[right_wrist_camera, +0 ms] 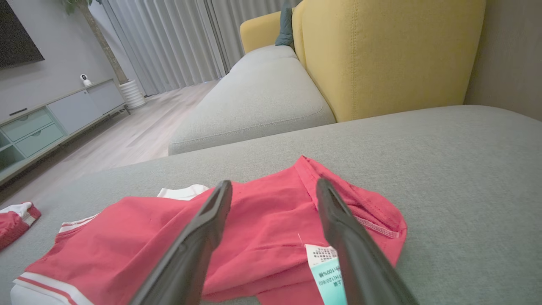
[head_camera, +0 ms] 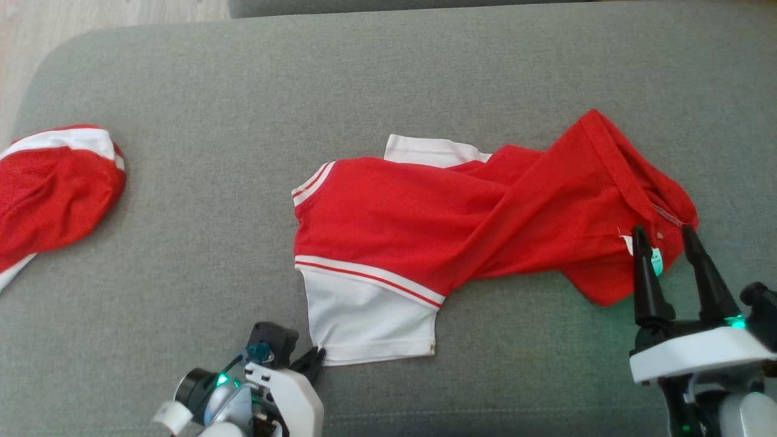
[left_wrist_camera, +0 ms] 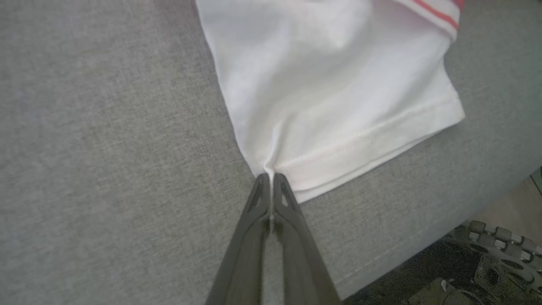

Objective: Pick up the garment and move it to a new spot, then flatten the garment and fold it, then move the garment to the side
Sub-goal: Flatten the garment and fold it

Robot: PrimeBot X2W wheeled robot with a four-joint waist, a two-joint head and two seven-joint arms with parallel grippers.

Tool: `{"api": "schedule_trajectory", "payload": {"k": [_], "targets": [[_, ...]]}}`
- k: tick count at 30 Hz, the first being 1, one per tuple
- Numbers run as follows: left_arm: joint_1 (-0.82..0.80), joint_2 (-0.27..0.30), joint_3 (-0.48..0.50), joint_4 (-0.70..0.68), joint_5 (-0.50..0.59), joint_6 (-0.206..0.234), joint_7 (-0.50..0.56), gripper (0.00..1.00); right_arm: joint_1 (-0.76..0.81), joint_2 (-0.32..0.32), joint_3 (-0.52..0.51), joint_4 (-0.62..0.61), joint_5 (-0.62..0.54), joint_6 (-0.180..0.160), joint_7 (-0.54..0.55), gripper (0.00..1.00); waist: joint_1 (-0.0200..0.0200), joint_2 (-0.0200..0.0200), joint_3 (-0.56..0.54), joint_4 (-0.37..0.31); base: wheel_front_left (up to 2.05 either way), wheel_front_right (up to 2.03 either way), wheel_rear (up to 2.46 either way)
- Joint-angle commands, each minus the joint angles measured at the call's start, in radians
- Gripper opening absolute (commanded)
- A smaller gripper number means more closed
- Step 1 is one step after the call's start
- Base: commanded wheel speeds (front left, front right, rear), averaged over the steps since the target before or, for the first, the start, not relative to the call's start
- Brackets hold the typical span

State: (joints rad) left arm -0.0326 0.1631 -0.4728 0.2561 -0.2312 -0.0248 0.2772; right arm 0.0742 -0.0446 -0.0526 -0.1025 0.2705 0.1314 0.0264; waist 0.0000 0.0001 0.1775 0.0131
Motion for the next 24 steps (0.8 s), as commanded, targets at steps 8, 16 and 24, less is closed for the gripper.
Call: {"api": "schedule_trajectory", "payload": {"k": [8, 16, 24], "targets": [[-0.027, 0.018, 0.026, -0.027, 0.000, 0.019, -0.051, 0.00, -0.014, -0.006, -0.057, 0.015, -0.066, -0.001, 0.163, 1.00, 0.0000, -0.0001, -0.005, 0.003, 0.00, 0.00, 0.00], [-0.045, 0.018, 0.019, -0.045, -0.003, 0.017, -0.058, 0.00, -0.110, -0.006, -0.088, 0.081, -0.123, -0.001, 0.275, 1.00, 0.0000, -0.0001, 0.020, 0.011, 0.00, 0.00, 0.00], [-0.063, 0.016, 0.011, -0.042, -0.008, 0.014, -0.075, 0.00, -0.203, -0.008, -0.130, 0.157, -0.169, -0.001, 0.346, 1.00, 0.0000, -0.0001, 0.040, 0.028, 0.00, 0.00, 0.00]]}}
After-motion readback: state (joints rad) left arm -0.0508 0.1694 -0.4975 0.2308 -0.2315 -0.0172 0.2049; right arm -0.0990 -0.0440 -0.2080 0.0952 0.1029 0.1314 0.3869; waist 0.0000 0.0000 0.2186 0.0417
